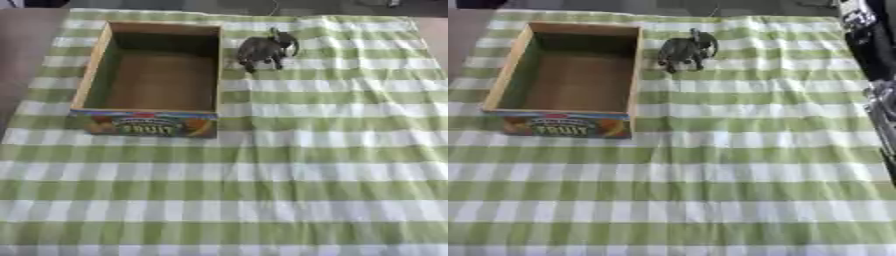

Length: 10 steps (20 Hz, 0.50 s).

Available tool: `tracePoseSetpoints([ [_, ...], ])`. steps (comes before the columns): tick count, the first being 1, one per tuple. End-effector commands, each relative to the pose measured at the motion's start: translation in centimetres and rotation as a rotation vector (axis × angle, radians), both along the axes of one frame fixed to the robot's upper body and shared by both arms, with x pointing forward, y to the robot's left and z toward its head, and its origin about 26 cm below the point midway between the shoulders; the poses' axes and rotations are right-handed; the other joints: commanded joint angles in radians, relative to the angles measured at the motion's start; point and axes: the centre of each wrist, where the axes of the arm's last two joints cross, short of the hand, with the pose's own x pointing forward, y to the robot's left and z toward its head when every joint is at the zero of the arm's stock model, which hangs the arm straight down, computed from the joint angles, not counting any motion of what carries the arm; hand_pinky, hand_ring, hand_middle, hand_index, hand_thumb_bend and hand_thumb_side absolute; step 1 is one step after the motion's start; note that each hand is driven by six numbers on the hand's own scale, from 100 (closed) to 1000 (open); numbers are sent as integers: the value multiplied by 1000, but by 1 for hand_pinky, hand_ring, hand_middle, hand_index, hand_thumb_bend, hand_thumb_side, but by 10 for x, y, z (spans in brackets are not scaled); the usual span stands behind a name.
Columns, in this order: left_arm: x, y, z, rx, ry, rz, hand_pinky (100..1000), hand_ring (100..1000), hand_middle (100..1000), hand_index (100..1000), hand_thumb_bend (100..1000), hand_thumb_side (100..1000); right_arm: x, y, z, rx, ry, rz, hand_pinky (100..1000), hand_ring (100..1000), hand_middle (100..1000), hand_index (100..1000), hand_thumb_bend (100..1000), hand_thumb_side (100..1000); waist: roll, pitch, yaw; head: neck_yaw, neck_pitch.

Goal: Pick up objects on the table and place them in the box.

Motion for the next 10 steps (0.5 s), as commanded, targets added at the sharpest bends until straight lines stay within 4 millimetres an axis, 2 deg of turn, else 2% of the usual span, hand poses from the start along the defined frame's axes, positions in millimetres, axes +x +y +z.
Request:
tracePoseSetpoints([
  [1,0,-1,11,29,-32,-19,309,345,640,432,100,768,-10,-6,40,-138,-23,-26,899,900,807,937,100,993,2,-10,3,-8,-23],
  [5,0,-2,10,33,-28,-29,307,343,641,429,100,768,-8,-7,65,-261,20,-57,910,919,834,956,100,999,-1,-4,12,-18,-38],
  [10,0,-2,10,38,-24,-36,307,342,641,425,100,769,16,-17,81,-458,117,-121,935,940,877,992,100,979,-6,0,23,-28,-47],
])
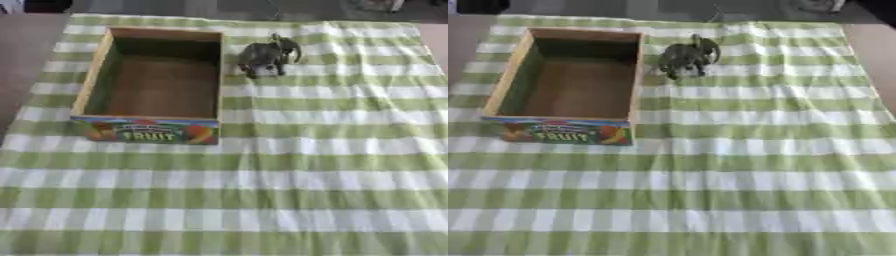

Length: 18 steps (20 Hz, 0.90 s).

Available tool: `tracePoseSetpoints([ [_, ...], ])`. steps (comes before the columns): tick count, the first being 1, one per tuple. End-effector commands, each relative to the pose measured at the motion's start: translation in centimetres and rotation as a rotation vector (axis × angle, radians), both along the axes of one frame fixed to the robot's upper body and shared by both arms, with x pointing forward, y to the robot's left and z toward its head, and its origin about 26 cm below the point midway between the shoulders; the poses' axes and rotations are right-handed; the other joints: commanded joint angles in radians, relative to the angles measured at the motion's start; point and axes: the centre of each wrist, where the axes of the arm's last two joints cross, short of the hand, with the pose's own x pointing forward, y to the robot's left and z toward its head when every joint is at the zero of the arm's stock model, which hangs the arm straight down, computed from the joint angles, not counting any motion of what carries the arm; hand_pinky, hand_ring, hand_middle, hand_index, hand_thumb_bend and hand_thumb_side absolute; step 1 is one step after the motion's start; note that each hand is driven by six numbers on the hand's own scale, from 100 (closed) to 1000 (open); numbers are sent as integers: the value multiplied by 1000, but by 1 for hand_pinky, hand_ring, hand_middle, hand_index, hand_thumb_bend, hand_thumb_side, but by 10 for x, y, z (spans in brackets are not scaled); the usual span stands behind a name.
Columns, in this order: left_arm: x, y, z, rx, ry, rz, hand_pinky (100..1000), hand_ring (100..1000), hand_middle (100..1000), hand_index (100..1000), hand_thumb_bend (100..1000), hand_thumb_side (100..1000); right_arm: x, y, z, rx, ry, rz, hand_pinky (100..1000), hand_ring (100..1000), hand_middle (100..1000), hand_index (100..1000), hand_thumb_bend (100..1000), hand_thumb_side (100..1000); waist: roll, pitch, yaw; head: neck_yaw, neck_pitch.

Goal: Pick up objects on the table and place them in the box.

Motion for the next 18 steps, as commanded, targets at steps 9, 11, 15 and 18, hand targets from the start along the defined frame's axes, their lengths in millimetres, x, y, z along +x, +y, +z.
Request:
tracePoseSetpoints([
  [9,-1,0,10,35,-20,-23,305,341,641,420,100,769,57,-24,23,-392,172,-108,966,973,901,1000,184,820,-13,-12,17,-22,-30],
  [11,-1,0,10,37,-19,-25,305,341,641,420,100,769,67,-23,23,-444,201,-107,970,978,902,1000,248,747,-14,-11,22,-24,-33],
  [15,-1,0,10,37,-18,-28,305,341,642,418,100,771,83,-22,21,-527,250,-109,979,987,913,1000,368,605,-17,-8,29,-27,-37],
  [18,-1,-1,10,38,-18,-31,305,341,642,418,100,771,92,-18,21,-578,281,-127,987,995,921,1000,400,577,-20,-6,31,-30,-39],
])
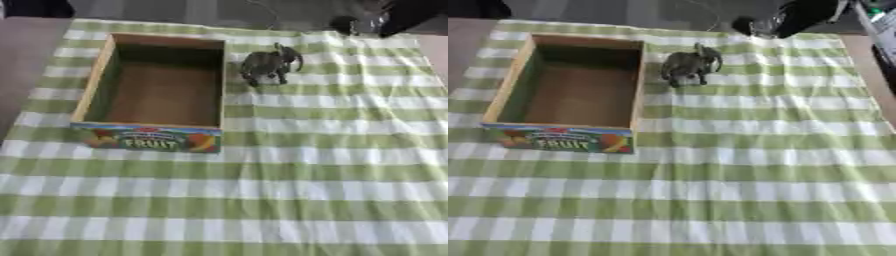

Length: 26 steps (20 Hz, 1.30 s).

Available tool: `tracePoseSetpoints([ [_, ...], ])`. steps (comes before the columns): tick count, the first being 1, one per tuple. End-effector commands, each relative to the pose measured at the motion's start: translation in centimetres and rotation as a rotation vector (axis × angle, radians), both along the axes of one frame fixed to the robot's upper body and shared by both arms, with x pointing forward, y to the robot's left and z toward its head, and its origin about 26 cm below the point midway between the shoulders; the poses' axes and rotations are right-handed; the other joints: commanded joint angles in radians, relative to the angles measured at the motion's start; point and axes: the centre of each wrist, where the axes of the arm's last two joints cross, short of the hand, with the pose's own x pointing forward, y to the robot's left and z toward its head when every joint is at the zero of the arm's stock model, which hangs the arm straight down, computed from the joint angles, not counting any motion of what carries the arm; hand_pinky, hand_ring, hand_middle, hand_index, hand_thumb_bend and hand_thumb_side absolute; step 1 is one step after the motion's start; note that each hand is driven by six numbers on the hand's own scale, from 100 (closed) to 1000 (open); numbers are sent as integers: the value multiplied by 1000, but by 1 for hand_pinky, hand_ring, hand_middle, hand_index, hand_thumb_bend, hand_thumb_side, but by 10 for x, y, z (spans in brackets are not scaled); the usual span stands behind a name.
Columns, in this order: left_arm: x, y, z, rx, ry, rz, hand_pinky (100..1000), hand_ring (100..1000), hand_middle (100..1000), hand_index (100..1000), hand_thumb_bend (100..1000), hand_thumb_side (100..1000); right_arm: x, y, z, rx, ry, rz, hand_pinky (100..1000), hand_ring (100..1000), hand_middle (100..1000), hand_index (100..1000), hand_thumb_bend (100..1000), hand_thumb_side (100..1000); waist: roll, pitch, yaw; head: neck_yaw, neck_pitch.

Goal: Pick up objects on the table and place them in the box.

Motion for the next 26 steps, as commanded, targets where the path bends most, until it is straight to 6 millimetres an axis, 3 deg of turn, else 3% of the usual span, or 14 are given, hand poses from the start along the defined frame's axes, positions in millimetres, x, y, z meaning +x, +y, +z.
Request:
tracePoseSetpoints([
  [1,-1,1,10,31,-27,-9,305,341,642,418,100,772,5,-1,9,-69,7,-34,988,997,924,1000,402,571,1,-13,2,-7,-12],
  [6,-1,1,11,32,-26,-14,305,341,642,415,100,773,19,6,5,-134,54,-72,994,1000,938,1000,427,560,-1,-9,6,-13,-18],
  [15,0,-1,10,29,-26,-26,304,340,643,411,100,776,45,28,-9,-208,96,-126,993,1000,960,1000,562,576,-2,3,23,-27,-29],
  [26,2,-4,11,24,-33,-39,305,340,643,408,100,779,68,39,-34,-229,74,-254,989,1000,973,1000,591,620,-8,18,47,-48,-45],
])
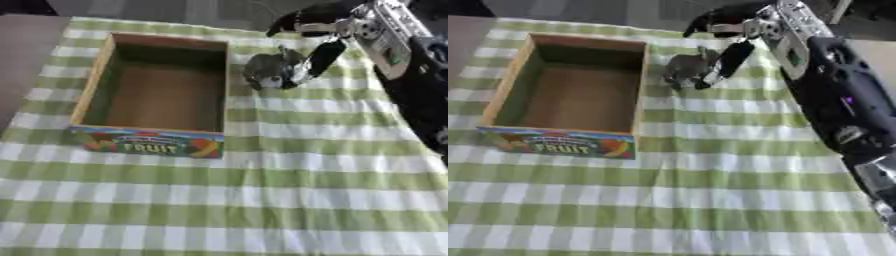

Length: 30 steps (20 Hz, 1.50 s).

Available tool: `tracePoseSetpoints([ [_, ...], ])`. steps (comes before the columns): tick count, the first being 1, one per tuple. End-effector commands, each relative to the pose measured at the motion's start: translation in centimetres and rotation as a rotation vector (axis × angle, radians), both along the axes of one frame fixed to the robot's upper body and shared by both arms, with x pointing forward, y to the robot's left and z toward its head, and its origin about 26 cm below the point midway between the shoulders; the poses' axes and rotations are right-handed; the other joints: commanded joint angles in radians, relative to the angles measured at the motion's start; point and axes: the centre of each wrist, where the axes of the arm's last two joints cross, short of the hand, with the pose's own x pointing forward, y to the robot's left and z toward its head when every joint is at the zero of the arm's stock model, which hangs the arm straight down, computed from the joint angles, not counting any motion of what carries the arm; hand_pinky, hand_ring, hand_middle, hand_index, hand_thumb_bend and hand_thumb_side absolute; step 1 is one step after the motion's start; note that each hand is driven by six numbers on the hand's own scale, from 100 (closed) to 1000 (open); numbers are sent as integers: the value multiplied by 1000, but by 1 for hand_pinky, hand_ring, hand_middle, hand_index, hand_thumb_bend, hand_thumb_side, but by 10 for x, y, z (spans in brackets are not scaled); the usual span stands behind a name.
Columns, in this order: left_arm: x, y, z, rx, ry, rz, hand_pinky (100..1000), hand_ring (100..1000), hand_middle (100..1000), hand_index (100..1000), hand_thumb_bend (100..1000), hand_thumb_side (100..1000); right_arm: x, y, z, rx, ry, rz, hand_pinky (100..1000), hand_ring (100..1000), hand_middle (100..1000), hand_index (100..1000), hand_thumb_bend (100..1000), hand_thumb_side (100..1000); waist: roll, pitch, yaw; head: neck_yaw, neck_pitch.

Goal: Pick up objects on the table and place them in the box.

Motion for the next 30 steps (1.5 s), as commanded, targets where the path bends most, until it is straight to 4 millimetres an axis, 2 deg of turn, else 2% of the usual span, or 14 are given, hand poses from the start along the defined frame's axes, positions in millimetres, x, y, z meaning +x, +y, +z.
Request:
tracePoseSetpoints([
  [1,0,-1,10,22,-31,-12,305,340,643,408,100,779,2,-3,11,2,-75,-52,987,1000,973,1000,574,625,3,-14,6,-11,-18],
  [8,1,-2,11,26,-37,-19,305,339,644,406,100,781,6,-7,11,6,-136,-115,986,1000,977,1000,498,641,-2,-4,19,-21,-30],
  [14,2,-2,12,28,-44,-24,304,338,644,402,100,782,8,-9,9,-23,-147,-154,984,1000,979,1000,499,634,-8,8,32,-28,-42],
  [23,2,-3,13,31,-47,-28,304,337,644,396,100,785,11,-12,6,-58,-150,-192,980,1000,962,1000,453,621,-19,25,46,-38,-51],
  [27,2,-3,13,30,-47,-26,304,337,645,395,100,786,12,-15,3,-68,-166,-213,972,986,920,999,384,610,-21,30,50,-42,-54],
  [30,2,-3,13,30,-47,-25,304,336,645,394,100,788,13,-16,-1,-81,-173,-222,972,982,910,981,347,568,-23,32,52,-47,-58],
])
